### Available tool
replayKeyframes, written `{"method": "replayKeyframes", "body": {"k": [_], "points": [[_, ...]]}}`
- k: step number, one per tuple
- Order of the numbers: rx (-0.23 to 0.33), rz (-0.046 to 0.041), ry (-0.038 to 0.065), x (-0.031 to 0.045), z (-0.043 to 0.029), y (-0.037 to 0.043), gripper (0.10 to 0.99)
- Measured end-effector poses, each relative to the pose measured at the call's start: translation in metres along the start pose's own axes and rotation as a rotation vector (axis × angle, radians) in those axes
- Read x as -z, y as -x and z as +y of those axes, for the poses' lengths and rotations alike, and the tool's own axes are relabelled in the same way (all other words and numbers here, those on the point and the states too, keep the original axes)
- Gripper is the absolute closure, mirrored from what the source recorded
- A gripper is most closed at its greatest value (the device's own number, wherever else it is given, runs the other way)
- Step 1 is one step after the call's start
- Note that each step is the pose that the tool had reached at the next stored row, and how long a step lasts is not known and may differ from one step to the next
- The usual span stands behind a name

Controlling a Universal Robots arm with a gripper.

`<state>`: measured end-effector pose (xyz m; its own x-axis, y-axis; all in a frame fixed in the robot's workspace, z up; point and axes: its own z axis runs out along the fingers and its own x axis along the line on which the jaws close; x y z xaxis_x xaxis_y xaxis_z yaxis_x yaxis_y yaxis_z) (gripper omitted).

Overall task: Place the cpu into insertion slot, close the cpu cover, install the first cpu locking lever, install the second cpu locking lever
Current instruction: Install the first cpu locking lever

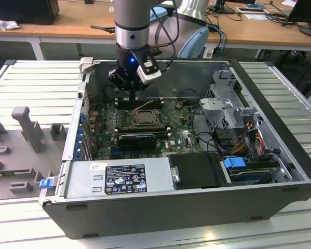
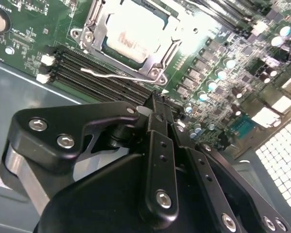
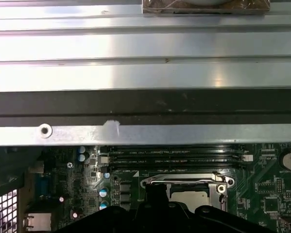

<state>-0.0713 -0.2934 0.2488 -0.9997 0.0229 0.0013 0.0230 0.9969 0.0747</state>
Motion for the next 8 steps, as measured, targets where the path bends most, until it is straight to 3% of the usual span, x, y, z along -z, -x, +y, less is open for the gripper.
{"method": "replayKeyframes", "body": {"k": [2,6,8], "points": [[0.000,0.0003,0.019,-0.0006,0.0000,0.0010,0.980],[0.002,0.0005,0.020,-0.0083,-0.0004,0.0031,0.980],[0.012,0.0015,0.020,-0.0138,0.0007,0.0087,0.980]]}}
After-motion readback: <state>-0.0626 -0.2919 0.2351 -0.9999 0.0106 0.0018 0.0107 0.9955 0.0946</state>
